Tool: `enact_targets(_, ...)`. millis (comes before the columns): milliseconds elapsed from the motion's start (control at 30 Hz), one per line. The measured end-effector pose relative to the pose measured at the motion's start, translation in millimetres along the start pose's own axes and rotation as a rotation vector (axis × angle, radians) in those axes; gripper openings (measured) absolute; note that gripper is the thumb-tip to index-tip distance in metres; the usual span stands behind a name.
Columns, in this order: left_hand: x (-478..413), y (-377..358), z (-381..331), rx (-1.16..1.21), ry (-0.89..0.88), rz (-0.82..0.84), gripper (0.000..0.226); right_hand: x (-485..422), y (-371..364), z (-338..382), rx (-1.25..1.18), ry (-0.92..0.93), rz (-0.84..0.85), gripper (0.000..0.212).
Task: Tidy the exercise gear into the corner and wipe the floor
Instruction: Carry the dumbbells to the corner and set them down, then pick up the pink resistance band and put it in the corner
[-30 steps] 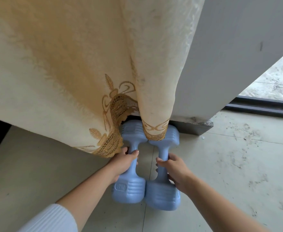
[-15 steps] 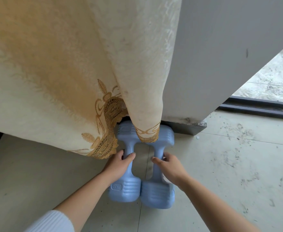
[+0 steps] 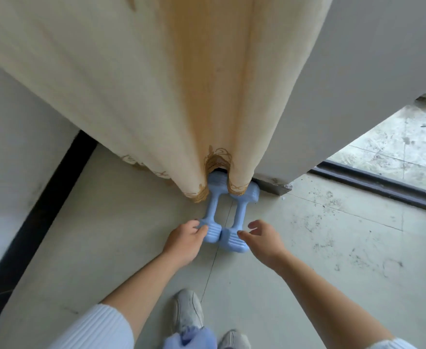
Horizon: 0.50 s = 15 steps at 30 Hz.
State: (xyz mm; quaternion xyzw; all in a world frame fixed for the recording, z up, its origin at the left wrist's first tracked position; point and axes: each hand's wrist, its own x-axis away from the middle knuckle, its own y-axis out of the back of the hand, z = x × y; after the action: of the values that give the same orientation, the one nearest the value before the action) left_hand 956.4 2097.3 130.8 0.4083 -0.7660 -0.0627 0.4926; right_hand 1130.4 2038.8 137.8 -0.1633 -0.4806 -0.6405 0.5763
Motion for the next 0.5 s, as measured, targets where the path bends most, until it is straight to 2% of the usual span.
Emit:
enact_targets(100,82.3,35.6,-22.2,0.010,0.033,-0.040,0.039,83.0,16.0,40.6,0.226,0.119,0.020,0.034)
enact_targets(233,182.4,91.0,-42.6,-0.108,0.017,-0.073,0.045,183.2,39.9,91.9,0.452,0.322,0.044,0.033)
enact_targets(367,291.1,118.1,-48.9,-0.125,0.067,-0.228,0.045,279.0,53.2,120.6,0.555,0.469,0.082,0.031)
enact_targets(500,403.5,108.4,-48.4,-0.099,0.105,-0.421,0.045,364.8,56.4,113.9,0.678,0.620,0.135,0.034)
